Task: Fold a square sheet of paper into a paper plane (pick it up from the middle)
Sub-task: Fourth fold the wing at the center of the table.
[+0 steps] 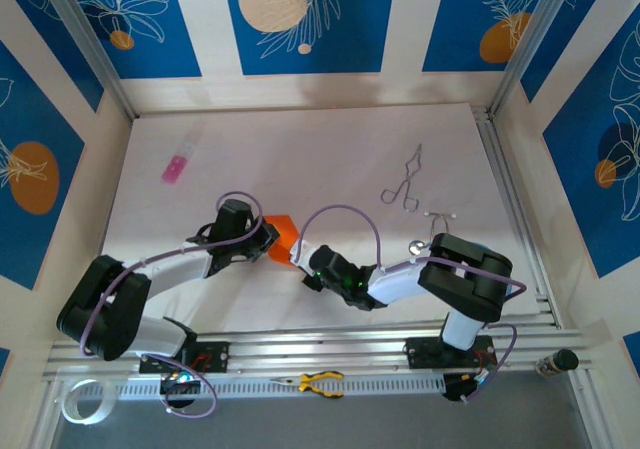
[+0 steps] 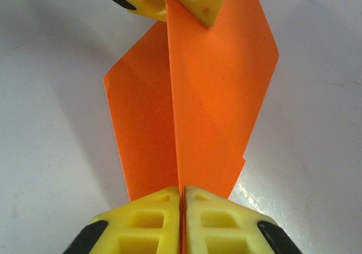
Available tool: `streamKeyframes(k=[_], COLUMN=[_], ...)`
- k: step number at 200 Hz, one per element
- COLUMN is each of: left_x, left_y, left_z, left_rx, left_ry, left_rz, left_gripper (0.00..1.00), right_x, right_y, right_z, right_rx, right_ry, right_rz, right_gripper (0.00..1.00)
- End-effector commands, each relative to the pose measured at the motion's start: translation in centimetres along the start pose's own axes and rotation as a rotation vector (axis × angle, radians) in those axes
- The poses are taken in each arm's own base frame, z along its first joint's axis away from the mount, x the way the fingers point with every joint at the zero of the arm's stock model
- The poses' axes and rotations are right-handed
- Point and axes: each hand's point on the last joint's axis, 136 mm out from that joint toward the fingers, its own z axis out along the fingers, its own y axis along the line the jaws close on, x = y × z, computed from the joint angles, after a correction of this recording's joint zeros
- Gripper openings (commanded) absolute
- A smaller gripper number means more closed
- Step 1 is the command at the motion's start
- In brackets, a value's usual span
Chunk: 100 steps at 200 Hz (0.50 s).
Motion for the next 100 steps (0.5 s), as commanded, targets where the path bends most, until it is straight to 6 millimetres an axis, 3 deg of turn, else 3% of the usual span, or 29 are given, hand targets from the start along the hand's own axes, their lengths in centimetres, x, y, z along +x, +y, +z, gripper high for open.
streamKeyframes(k=[1, 59, 100], left_x=[-0.3, -0.6, -1.4], left_y=[-1.0, -1.5, -1.0], left_z=[-0.1, -1.0, -2.8], left_rx=[0.029, 0.022, -0.034], left_ry=[0.000, -0.020, -0.084], left_rz=[0.003, 0.031, 0.068], left_gripper=[0.05, 0.33, 0.38], right_x=[-0.3, 0.0, 0.2], right_y=[0.2, 0.4, 0.6], right_z=[-0.1, 0.1, 0.1], right_rx=[-0.013, -0.028, -0.066], right_ry=[-0.009, 0.004, 0.022], right_rz=[0.020, 0.063, 0.143], right_gripper=[0.09, 0.03, 0.02])
